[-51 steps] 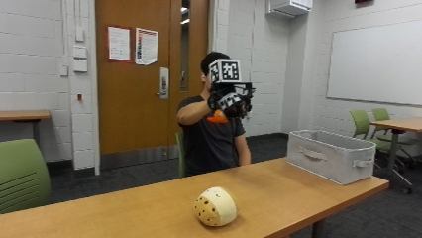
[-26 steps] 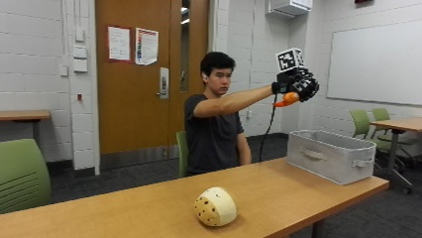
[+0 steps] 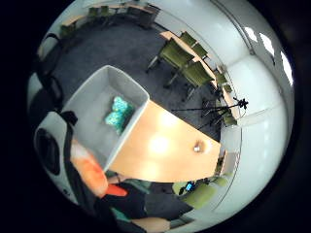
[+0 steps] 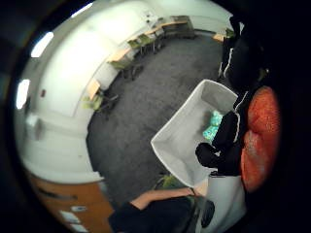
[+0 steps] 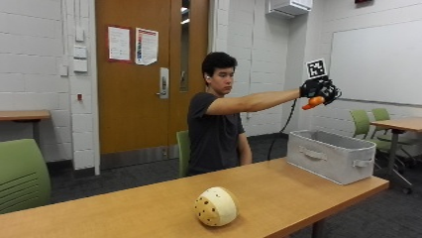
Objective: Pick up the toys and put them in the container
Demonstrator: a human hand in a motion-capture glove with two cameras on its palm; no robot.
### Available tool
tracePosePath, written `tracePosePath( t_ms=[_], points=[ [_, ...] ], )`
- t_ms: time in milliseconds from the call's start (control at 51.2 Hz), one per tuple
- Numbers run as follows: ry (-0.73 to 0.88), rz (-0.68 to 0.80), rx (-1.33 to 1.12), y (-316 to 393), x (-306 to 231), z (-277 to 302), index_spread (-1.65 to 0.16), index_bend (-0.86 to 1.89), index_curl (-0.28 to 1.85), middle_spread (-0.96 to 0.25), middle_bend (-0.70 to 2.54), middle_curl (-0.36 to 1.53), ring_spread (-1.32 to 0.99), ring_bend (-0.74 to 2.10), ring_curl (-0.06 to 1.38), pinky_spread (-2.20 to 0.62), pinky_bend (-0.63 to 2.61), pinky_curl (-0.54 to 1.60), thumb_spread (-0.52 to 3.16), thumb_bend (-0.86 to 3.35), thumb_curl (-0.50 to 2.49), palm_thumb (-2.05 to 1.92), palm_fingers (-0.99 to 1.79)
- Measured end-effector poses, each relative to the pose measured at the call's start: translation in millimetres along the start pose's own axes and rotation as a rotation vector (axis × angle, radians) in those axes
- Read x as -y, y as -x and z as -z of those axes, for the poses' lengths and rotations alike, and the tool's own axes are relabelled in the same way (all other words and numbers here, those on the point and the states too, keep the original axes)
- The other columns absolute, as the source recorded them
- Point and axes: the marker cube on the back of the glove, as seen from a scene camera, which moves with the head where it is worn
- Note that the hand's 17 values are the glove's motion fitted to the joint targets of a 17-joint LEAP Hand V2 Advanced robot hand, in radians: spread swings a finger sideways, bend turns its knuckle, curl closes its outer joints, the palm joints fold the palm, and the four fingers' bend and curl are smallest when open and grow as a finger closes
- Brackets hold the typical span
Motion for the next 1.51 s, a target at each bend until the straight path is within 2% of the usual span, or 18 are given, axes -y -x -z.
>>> tracePosePath(
  t_ms=[59, 98, 137, 176, 254, 293, 332, 371, 391, 450, 586, 665, 743, 801, 899, 977, 1251, 1505],
  points=[
    [-0.001, 0.133, -0.042, 0.9, -0.8, -4.0, -0.42, 0.11, 0.48, -0.5, 0.63, 0.79, -0.46, 1.14, 0.51, -0.47, 0.96, 0.37, 0.83, 0.13, 1.0, 0.67, 0.94],
    [-0.014, 0.199, 0.066, 19.5, -0.7, -1.3, -0.42, 0.11, 0.47, -0.51, 0.63, 0.79, -0.46, 1.14, 0.51, -0.47, 0.97, 0.37, 0.84, 0.13, 1.01, 0.67, 0.94],
    [-0.027, 0.178, 0.115, 30.0, 2.4, -2.1, -0.41, 0.11, 0.47, -0.51, 0.62, 0.79, -0.46, 1.14, 0.51, -0.47, 0.97, 0.37, 0.84, 0.13, 1.02, 0.67, 0.94],
    [-0.026, 0.131, -0.015, 15.4, 6.3, -12.3, -0.41, 0.11, 0.47, -0.51, 0.62, 0.8, -0.46, 1.14, 0.51, -0.47, 0.97, 0.37, 0.85, 0.12, 1.02, 0.67, 0.94],
    [0.013, 0.196, -0.096, 3.3, 5.4, -27.4, -0.41, 0.1, 0.46, -0.51, 0.58, 0.8, -0.46, 1.13, 0.5, -0.47, 1.0, 0.38, 0.88, 0.09, 1.02, 0.62, 0.91],
    [0.048, 0.092, -0.039, 10.1, 8.2, -31.1, -0.41, 0.12, 0.46, -0.51, 0.6, 0.81, -0.46, 1.15, 0.51, -0.47, 0.98, 0.37, 0.88, 0.11, 1.03, 0.66, 0.94],
    [0.088, -0.048, 0.015, 15.3, 12.0, -35.9, -0.38, 0.03, 0.42, -0.48, 0.44, 0.76, -0.43, 0.99, 0.47, -0.42, 1.11, 0.42, 1.04, -0.09, 0.87, 0.32, 0.47],
    [0.11, -0.115, 0.052, 16.4, 13.4, -39.6, -0.36, 0.07, 0.45, -0.44, 0.39, 0.75, -0.39, 0.96, 0.49, -0.38, 1.16, 0.46, 1.07, -0.12, 0.8, 0.2, 0.24],
    [0.114, -0.123, 0.057, 15.0, 13.2, -40.9, -0.35, 0.11, 0.46, -0.38, 0.27, 0.71, -0.34, 0.81, 0.45, -0.33, 1.15, 0.46, 1.04, -0.19, 0.76, 0.05, -0.11],
    [0.121, -0.1, 0.057, 9.3, 10.5, -42.2, -0.33, 0.12, 0.43, -0.29, 0.19, 0.67, -0.26, 0.62, 0.39, -0.25, 1.14, 0.44, 1.01, -0.16, 0.68, -0.1, -0.26],
    [0.132, -0.04, 0.111, 4.8, -0.3, -36.0, -0.31, 0.12, 0.37, -0.16, 0.14, 0.58, -0.18, 0.42, 0.28, -0.15, 1.03, 0.37, 1.0, -0.12, 0.54, -0.14, -0.23],
    [0.137, -0.075, -0.013, 41.7, -4.6, -38.3, -0.3, 0.12, 0.35, -0.12, 0.14, 0.55, -0.17, 0.37, 0.26, -0.12, 0.98, 0.35, 1.0, -0.11, 0.48, -0.14, -0.21],
    [0.138, -0.039, -0.043, 34.1, -18.0, -33.6, -0.3, 0.13, 0.34, -0.1, 0.14, 0.52, -0.16, 0.33, 0.26, -0.11, 0.94, 0.34, 1.0, -0.11, 0.43, -0.14, -0.18],
    [0.14, -0.148, -0.08, 10.3, -24.6, -29.4, -0.3, 0.12, 0.33, -0.09, 0.15, 0.5, -0.16, 0.32, 0.26, -0.1, 0.91, 0.33, 1.01, -0.1, 0.39, -0.13, -0.17],
    [0.134, -0.18, -0.032, -24.7, -44.9, -13.7, -0.29, 0.12, 0.32, -0.08, 0.16, 0.47, -0.16, 0.29, 0.26, -0.09, 0.87, 0.32, 1.01, -0.1, 0.34, -0.13, -0.15],
    [0.14, -0.294, -0.111, -72.3, -65.6, -3.3, -0.3, 0.13, 0.31, -0.08, 0.16, 0.45, -0.16, 0.28, 0.27, -0.08, 0.85, 0.31, 1.01, -0.1, 0.31, -0.13, -0.13],
    [0.103, -0.541, -0.182, -229.3, -166.0, 6.4, -0.32, 0.16, 0.3, -0.1, 0.2, 0.43, -0.21, 0.29, 0.29, -0.07, 0.77, 0.3, 1.0, -0.09, 0.24, -0.12, -0.02],
    [0.138, -0.688, -0.215, -332.7, -250.7, 2.3, -0.34, 0.17, 0.32, -0.14, 0.27, 0.44, -0.27, 0.27, 0.3, -0.08, 0.71, 0.29, 0.99, -0.09, 0.2, -0.11, 0.04]
  ],
)
